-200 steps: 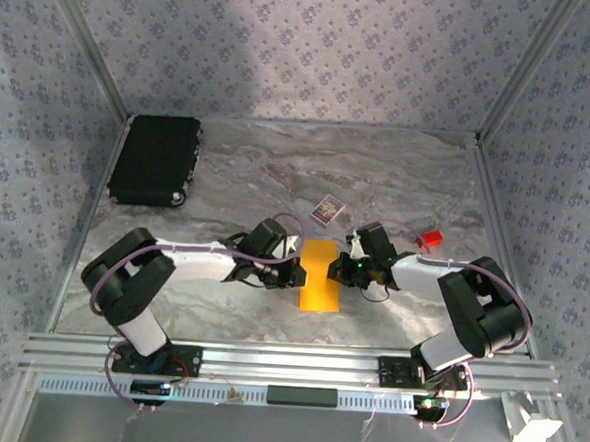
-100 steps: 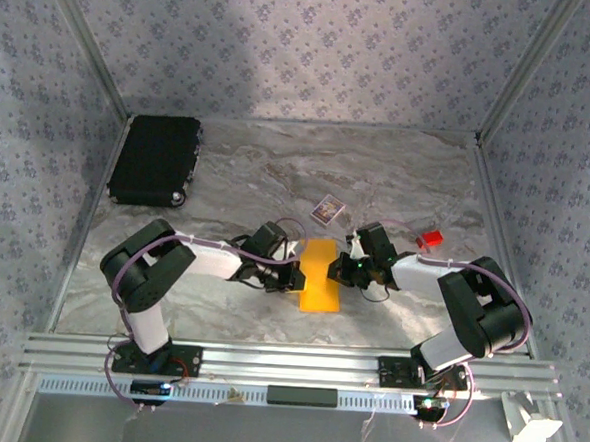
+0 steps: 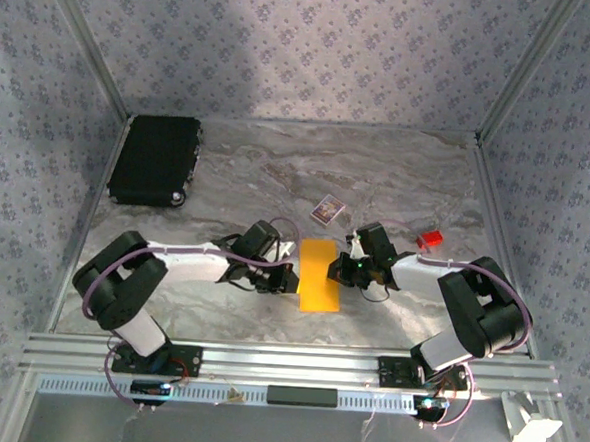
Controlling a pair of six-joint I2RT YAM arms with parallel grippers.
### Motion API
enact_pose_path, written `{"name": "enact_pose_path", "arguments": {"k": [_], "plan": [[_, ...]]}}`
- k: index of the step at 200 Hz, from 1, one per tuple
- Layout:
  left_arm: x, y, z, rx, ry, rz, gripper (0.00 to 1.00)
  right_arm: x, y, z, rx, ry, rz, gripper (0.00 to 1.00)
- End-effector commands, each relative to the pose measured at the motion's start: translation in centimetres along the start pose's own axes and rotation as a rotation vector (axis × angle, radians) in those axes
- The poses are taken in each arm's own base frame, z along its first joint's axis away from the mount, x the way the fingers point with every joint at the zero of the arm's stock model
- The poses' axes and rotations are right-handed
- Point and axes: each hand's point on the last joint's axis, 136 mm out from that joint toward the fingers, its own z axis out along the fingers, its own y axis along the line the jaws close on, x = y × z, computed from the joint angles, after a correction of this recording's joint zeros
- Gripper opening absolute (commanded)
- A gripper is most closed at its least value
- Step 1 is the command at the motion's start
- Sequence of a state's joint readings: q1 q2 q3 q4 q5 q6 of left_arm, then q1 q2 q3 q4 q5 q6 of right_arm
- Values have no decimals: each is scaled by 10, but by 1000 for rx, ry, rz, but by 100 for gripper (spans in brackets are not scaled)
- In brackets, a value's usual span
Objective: Fold a paper plane with a square sheet of paper (pick it up from the middle)
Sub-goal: First fold the square sheet of paper in half at the center of the table.
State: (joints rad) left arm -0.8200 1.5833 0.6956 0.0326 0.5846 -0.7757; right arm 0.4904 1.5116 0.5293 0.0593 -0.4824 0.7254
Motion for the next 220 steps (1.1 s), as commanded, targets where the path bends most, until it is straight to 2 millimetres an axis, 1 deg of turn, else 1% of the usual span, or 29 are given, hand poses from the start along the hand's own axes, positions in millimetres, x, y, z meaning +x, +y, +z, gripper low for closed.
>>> {"name": "enact_pose_path", "arguments": {"k": [1, 18, 28, 40, 63, 99, 146, 165, 186, 196, 220], "plan": [[-19, -16, -5, 34, -65, -6, 6, 35, -63, -1, 253, 84, 105, 0], [-30, -29, 1, 93, -74, -18, 6, 35, -62, -2, 255, 84, 104, 0], [-31, -34, 6, 118, -58, -21, 6, 35, -63, -2, 255, 85, 105, 0], [-30, -35, 13, 120, -41, -16, 6, 35, -63, -3, 255, 84, 105, 0], [-17, -33, 26, 112, 20, -11, 6, 35, -63, -2, 255, 84, 105, 0], [5, -13, 41, 67, 89, -27, 6, 35, -63, -2, 256, 85, 106, 0], [39, -1, 38, 31, 174, 14, 6, 36, -65, -3, 261, 83, 108, 0], [53, 8, 37, 0, 201, 23, 6, 36, -65, -3, 261, 83, 110, 0], [60, 11, 38, -2, 206, 21, 6, 36, -65, -4, 263, 82, 111, 0], [62, 8, 38, 4, 204, 28, 6, 36, -65, -4, 263, 82, 110, 0], [57, -7, 33, 36, 173, 66, 6, 36, -65, -4, 263, 81, 108, 0]]}}
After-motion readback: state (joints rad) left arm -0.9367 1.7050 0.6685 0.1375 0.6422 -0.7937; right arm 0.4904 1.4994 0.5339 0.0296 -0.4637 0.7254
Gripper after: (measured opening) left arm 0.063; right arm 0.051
